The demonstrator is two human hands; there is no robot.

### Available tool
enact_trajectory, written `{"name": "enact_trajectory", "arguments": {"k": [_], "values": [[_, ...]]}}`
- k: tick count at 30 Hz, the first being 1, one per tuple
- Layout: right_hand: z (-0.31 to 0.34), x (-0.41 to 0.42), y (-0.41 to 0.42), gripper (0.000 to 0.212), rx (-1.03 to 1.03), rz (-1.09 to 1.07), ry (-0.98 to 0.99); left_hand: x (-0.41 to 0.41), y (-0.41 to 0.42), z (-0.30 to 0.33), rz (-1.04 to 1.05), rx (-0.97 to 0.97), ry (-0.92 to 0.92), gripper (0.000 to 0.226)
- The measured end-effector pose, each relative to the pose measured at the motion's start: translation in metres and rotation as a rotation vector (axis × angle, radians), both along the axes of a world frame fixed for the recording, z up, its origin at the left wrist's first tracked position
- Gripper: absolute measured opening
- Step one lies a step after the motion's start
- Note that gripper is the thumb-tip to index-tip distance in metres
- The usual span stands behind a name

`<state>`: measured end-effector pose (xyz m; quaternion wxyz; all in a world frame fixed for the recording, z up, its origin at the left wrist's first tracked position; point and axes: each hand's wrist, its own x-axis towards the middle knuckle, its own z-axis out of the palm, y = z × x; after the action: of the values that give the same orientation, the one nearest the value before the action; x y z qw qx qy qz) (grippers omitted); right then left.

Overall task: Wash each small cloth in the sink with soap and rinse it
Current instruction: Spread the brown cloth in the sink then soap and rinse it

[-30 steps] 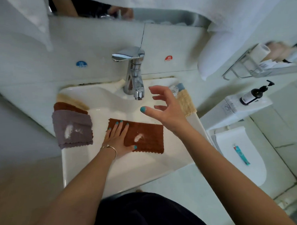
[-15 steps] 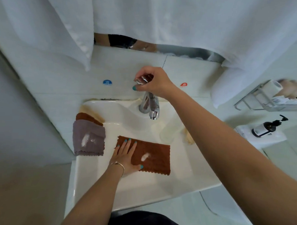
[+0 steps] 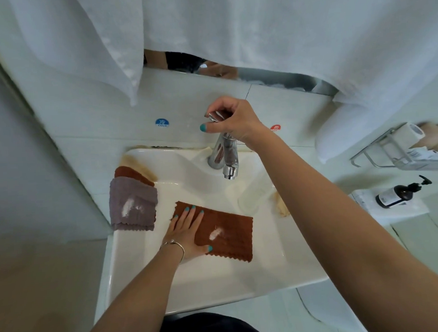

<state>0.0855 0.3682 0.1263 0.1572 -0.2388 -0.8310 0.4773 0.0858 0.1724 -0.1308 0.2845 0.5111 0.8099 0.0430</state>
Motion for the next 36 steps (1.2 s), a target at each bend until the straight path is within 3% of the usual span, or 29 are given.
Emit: {"name": "enact_trajectory", "arguments": {"k": [15,36], "values": [[0.006,0.003,-0.003,0.027,-0.081,0.001,0.034,0.0,0.0,-0.003,0.003,0.006,0.0,0.107],[0.016,0.008,-0.012,0.029,-0.034,-0.045,-0.022,0.002,-0.001,0.001,0.01,-0.003,0.005,0.106]]}}
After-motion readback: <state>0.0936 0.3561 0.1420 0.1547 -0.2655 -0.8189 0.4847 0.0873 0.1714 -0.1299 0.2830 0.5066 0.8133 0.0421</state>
